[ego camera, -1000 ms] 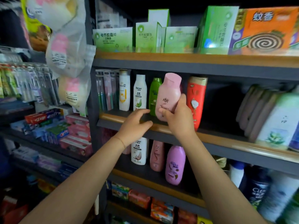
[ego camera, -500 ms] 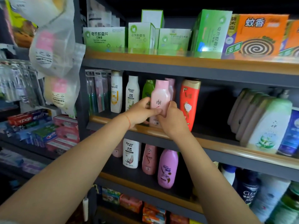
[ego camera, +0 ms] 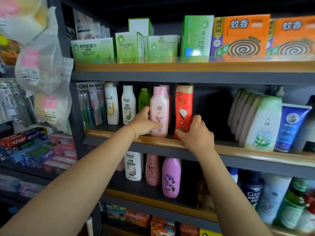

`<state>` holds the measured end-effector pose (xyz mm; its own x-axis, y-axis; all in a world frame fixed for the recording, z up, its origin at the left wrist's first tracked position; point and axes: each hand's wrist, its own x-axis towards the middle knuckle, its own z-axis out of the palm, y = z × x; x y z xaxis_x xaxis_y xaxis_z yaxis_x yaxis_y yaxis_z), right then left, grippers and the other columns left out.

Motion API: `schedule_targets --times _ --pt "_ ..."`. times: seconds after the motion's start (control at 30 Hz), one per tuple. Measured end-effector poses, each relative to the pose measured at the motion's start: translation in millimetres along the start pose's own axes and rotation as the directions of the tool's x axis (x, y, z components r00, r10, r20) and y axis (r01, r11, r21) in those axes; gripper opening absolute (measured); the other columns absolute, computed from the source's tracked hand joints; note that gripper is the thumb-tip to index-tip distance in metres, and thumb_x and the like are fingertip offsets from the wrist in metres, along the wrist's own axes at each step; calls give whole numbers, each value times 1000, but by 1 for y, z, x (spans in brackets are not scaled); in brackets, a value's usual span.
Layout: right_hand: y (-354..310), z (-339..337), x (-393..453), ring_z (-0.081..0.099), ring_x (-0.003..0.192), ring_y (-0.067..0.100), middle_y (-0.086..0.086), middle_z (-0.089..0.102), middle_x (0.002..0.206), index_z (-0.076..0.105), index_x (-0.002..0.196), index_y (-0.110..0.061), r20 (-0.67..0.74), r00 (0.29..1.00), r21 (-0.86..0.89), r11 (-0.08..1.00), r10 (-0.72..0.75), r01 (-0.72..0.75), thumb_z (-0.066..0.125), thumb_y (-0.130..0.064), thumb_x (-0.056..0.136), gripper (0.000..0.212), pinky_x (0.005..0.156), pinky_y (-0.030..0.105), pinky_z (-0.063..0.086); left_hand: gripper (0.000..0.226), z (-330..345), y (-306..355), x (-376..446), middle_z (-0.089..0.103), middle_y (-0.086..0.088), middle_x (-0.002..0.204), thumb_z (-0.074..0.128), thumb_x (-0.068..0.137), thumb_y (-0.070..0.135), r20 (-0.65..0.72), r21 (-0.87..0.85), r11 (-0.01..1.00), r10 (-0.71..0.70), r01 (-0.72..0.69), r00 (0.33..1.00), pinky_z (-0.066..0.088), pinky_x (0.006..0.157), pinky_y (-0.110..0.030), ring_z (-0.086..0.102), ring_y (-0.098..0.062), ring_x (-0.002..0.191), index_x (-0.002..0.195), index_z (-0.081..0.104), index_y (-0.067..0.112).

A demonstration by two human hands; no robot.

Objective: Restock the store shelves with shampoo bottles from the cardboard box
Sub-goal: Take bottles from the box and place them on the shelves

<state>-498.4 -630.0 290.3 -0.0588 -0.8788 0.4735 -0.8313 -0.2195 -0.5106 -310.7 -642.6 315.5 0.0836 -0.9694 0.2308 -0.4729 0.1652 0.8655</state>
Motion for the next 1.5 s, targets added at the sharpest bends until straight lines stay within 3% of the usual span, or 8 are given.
schedule_targets --times 0.27,0.4,0.8,0.93,1.03,1.17,1.33,1.5 --pt "2 -7 14 61 104 36 13 58 117 41 122 -10 88 996 13 1000 13 -14 68 -38 89 51 72 36 40 54 1 1 10 65 -1 115 74 84 -2 60 -87 995 -48 53 997 60 70 -33 64 -20 104 123 46 22" --pt "4 -4 16 61 103 36 13 59 116 41 123 -11 82 996 19 1000 23 -25 69 -38 89 52 70 35 40 57 6 0 16 62 -6 114 72 84 -5 45 -131 990 -55 60 997 62 62 -30 64 -20 98 128 46 20" --pt "4 1 19 62 103 36 14 60 116 41 123 -9 66 997 9 1000 26 -27 68 -35 90 50 72 39 44 71 12 -7 26 62 4 105 76 83 8 -84 94 996 5 3 996 57 91 -46 63 -22 103 144 40 21" --pt "5 0 17 61 106 36 14 59 118 41 123 -9 66 997 38 999 26 -28 68 -36 89 51 75 40 46 69 16 -7 25 60 8 98 74 85 8 -101 91 996 -6 15 995 58 88 -49 64 -24 104 144 39 18" --pt "4 2 8 53 112 37 16 52 121 45 125 -7 -96 994 15 999 -44 45 70 -36 86 55 83 43 46 70 17 -5 19 61 3 112 76 84 16 -126 160 987 21 -1 992 51 100 -45 60 -24 113 144 39 19" --pt "-12 9 -13 56 90 30 11 56 102 57 108 -8 -442 858 138 926 -261 352 67 -21 85 28 72 38 45 48 9 -5 -16 59 -2 121 68 88 15 -381 197 956 280 -219 881 48 99 -35 58 -15 110 133 52 20" --pt "-65 62 -58 59 69 13 -3 62 81 60 93 -13 -237 838 515 667 -492 538 58 -13 91 3 61 36 50 24 -30 -61 -94 69 -1 89 55 91 6 -488 -4 964 229 -265 842 57 72 -34 68 -18 79 101 67 23" --pt "-108 194 -135 54 64 1 -11 58 69 60 86 -13 278 776 680 687 -566 258 59 -16 95 10 60 16 41 27 -68 -222 -205 68 2 92 56 97 7 -503 -81 972 -232 222 832 58 78 -40 67 -18 84 92 64 32"
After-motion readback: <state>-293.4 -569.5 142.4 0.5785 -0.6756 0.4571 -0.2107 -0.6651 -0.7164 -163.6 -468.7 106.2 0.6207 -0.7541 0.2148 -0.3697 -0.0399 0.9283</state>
